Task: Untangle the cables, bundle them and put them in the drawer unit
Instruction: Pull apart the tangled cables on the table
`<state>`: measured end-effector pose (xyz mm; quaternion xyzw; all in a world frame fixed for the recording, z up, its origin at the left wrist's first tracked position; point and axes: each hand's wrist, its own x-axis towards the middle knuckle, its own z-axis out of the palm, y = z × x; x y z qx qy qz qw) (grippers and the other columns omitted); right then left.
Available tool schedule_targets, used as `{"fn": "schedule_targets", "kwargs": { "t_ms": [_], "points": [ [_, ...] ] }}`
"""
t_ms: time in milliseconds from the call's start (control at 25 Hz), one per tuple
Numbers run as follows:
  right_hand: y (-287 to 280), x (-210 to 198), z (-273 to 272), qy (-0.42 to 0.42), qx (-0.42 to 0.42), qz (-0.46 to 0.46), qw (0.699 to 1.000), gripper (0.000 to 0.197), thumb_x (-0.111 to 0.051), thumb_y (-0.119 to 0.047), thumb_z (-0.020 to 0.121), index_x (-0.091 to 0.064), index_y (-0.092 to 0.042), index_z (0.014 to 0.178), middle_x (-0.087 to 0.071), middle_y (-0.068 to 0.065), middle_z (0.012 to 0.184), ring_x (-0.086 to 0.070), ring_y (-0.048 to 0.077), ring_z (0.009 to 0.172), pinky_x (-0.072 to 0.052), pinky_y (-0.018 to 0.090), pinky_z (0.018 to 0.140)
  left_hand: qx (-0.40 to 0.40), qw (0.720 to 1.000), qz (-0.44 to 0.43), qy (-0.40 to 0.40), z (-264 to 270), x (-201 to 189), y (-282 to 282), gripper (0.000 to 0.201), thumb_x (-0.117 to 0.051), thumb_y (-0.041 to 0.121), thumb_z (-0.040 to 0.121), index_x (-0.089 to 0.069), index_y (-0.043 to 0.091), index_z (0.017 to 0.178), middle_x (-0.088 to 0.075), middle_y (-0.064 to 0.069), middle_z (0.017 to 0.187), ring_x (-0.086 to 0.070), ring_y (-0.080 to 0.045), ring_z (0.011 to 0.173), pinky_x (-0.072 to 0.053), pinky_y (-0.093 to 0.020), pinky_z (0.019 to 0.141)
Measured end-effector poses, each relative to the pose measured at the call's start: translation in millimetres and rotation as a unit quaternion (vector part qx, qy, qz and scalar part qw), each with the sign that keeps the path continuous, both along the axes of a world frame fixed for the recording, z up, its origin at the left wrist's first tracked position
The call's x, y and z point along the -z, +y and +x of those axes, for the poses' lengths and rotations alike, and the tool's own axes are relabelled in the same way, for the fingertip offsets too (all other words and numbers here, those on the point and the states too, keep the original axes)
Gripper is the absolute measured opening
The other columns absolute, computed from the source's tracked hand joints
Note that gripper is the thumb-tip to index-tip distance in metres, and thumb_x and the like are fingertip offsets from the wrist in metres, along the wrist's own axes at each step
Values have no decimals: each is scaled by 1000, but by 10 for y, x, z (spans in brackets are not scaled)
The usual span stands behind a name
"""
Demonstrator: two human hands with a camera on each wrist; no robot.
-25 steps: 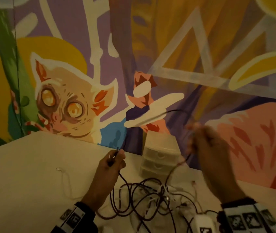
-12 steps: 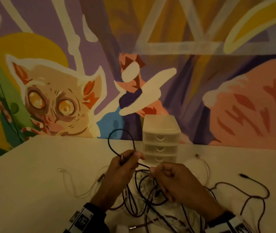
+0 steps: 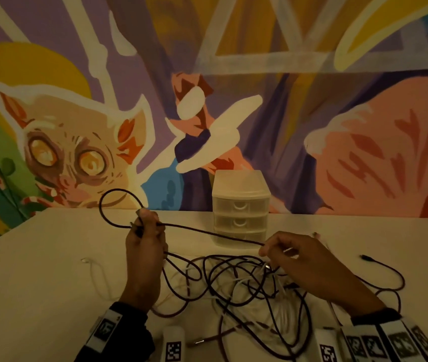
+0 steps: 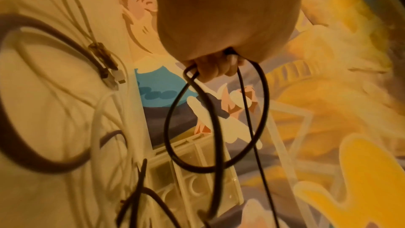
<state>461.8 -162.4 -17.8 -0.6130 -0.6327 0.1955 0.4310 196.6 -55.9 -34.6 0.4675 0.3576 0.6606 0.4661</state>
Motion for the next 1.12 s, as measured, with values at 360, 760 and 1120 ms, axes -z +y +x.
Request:
{"fn": "schedule_targets", "kwargs": {
  "t_ms": [360,760,1120],
  "points": [
    [36,42,-256,69,-63,38,995,19,-69,-46,97,-82,-44,111,-79,-16,91,-63,5,69,-51,20,68,189,928,95,306,218,65,-192,32,-57,48,106,-67,49,136,-74,25,108,-68,2,108,-53,-13,93],
    [6,-431,625,292,76,100,948,26,-56,-26,110,-82,-25,107,-42,8,74,-35,9,54,-27,22,47,166,918,44,357,11,-18,-3,73,-80,87,63,-72,46,123,-64,10,83,-69,-8,80,-57,-31,84],
    [-546,-572,1762,-188,346,-81,915,44,-55,-62,91,-78,-29,108,-78,10,114,-67,38,107,-53,47,95,29,947,50,316,-67,-437,27,55,-44,63,106,-49,20,72,-37,1,69,-41,-30,63,-44,-43,70]
  ]
}}
